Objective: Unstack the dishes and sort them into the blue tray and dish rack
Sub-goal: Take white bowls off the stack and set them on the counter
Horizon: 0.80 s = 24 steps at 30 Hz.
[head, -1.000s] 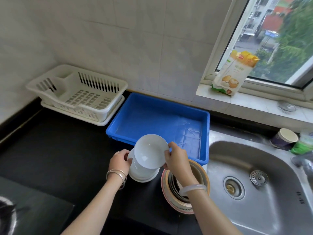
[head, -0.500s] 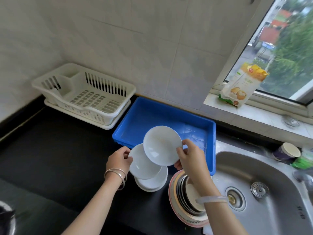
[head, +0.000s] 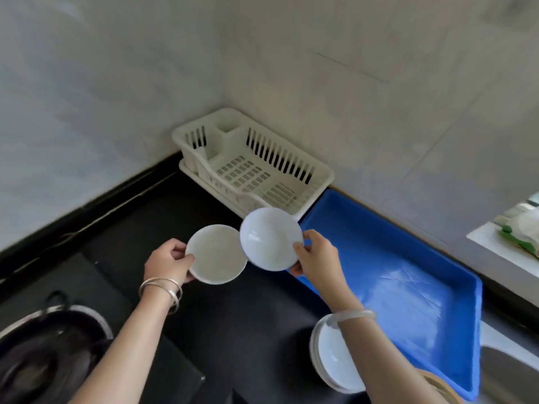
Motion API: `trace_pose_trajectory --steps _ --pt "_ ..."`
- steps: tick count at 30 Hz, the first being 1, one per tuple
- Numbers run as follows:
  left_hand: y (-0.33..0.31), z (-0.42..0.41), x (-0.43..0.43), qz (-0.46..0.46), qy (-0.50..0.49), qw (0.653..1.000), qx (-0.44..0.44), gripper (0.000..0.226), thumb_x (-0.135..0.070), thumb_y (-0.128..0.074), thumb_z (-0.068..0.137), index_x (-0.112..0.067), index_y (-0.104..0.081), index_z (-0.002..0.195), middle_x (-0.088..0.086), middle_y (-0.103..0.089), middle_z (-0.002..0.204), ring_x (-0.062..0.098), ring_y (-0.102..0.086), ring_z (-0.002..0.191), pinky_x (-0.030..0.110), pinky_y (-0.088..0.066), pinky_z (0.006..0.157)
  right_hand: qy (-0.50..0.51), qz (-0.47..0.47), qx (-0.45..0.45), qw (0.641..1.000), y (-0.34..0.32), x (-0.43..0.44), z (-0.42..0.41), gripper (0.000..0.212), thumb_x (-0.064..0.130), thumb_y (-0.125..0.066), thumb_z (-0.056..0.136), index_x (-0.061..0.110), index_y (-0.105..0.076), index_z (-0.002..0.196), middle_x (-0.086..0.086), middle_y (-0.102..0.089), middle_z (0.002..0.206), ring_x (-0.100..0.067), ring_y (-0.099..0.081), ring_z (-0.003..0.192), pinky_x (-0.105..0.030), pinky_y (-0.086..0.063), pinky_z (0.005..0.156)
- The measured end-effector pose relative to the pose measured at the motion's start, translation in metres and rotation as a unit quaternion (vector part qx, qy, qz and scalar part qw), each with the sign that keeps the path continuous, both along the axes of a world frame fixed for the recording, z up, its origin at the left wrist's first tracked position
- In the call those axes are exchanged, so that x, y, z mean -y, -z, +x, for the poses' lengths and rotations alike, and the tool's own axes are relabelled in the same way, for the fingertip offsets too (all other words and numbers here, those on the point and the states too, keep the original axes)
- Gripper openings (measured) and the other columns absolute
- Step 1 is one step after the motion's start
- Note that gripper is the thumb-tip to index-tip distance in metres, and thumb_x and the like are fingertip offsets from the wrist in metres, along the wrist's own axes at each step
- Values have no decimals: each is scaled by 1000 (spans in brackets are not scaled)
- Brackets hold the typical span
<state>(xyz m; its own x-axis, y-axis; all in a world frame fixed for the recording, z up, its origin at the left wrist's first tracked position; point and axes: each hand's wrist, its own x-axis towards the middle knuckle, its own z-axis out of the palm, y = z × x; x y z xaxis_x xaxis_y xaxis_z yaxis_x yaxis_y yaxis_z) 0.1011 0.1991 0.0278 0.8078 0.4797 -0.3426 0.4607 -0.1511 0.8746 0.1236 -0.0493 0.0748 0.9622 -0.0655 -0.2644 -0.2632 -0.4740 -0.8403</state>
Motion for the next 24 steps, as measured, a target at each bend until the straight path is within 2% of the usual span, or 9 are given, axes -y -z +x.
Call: trace_pose_trajectory --steps 3,5,9,12,14,16,18,21,24 --pt "15 11 -36 -10 -57 998 -8 20 3 -59 79 -14 -56 69 6 -61 73 25 -61 71 21 -53 39 -24 12 -21 999 23 -39 32 20 7 -45 92 9 -55 109 -7 -64 65 -8 -61 40 -13 -46 41" --pt "27 19 -54 -21 -104 994 -17 19 4 -59 79 -12 -55 70 7 -59 73 26 -60 71 24 -55 41 -34 22 -42 998 38 -64 51 21 8 -45 94 8 -52 114 -8 -64 70 -8 -61 42 -15 -48 43" --pt "48 36 -81 -58 -189 980 -29 20 5 -59 78 -12 -53 69 12 -59 85 30 -59 80 38 -57 65 -37 50 -110 992 68 -111 86 24 9 -45 95 11 -48 119 -8 -63 82 -11 -63 50 -20 -54 47" --pt "63 47 -97 -76 -255 963 -35 11 4 -58 80 -6 -53 77 12 -58 88 30 -60 77 43 -56 72 -35 54 -143 988 87 -142 110 19 10 -48 95 15 -48 113 -8 -59 102 -13 -66 58 -18 -52 46" --pt "71 52 -107 -80 -285 954 -37 10 3 -58 81 -4 -53 85 13 -58 90 30 -60 76 42 -56 74 -25 60 -154 986 96 -160 123 11 10 -50 94 21 -48 99 -3 -54 103 -15 -67 65 -21 -55 50" --pt "76 57 -115 -85 -307 947 -35 12 4 -58 81 -5 -54 88 13 -58 92 31 -61 77 39 -55 74 -20 60 -159 985 105 -176 134 19 10 -51 93 26 -45 85 1 -51 98 -16 -67 71 -25 -58 55" --pt "80 62 -122 -99 -327 939 -33 14 5 -57 82 -6 -53 90 14 -57 94 32 -61 79 40 -55 75 -20 55 -162 985 114 -189 143 17 10 -51 92 24 -46 85 1 -52 98 -16 -67 71 -26 -59 58" --pt "84 67 -130 -125 -349 929 -26 17 6 -55 82 -6 -54 93 17 -58 99 33 -62 85 41 -55 74 -21 52 -165 985 126 -203 152 13 7 -45 92 20 -47 93 -3 -55 102 -15 -69 60 -28 -61 61" --pt "88 72 -135 -147 -366 919 -19 18 7 -54 82 -7 -54 94 18 -59 103 35 -64 89 40 -54 73 -12 52 -165 985 133 -214 158 14 6 -43 92 19 -47 92 -6 -57 103 -15 -68 56 -25 -59 56"
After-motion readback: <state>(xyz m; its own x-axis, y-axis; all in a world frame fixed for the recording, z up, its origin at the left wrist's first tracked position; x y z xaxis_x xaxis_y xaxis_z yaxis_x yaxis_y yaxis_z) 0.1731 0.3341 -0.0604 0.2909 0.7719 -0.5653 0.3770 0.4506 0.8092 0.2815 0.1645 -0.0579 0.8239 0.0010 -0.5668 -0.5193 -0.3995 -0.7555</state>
